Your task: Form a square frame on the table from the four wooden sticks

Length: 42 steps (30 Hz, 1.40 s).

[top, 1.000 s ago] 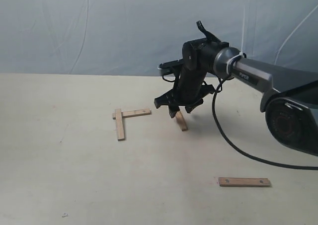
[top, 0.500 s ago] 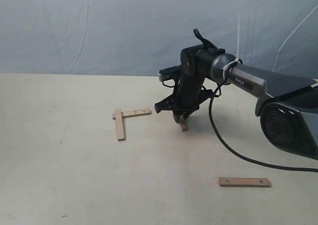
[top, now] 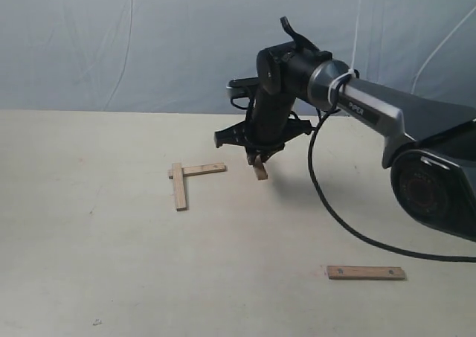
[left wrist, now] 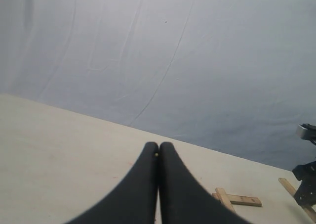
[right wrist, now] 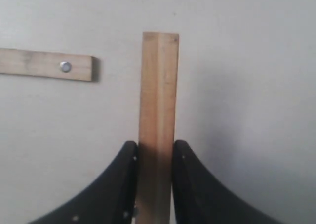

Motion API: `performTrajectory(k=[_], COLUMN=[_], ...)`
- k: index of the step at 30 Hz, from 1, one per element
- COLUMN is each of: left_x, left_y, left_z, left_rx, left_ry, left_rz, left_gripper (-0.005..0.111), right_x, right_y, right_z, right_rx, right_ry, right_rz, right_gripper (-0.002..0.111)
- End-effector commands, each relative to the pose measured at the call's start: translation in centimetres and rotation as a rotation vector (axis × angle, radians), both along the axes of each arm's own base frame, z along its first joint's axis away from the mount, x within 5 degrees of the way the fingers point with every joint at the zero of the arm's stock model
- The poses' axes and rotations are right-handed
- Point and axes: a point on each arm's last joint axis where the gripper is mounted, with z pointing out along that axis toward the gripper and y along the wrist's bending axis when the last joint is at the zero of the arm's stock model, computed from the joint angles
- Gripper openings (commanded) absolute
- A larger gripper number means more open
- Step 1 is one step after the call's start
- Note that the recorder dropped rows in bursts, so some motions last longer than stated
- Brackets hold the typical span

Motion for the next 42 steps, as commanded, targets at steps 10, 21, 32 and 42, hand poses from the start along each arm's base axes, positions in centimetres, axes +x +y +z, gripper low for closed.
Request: performTrajectory(k=[10,21,32,42], left_x=[-0.1,-0.1,-0.1,-0.1], left_y=[0.0,0.0,0.0,0.0], left_z=[0.0,0.0,0.0,0.0], left_rx=[0.004,0.004,0.004,0.004], left_ry=[-0.017,-0.017,-0.017,-0.017], left_rz=[0.003,0.003,0.003,0.003], left_gripper=[0.0,0.0,0.0,0.0], right_x=[-2.6,-2.5,-2.0,-2.6], right_y=[5.3,5.8,4.0,-3.6], right_z=[-0.8,-3.9,1.0,4.0], right_rx=[0.012,0.005,0.006,-0.138], right_ry=[-0.047,-0.026,-0.079,0.01], right_rz=[-0.004,-0.013,-0.036,-0.042], right_gripper=[-0.001,-0.001,-0.001,-0.001])
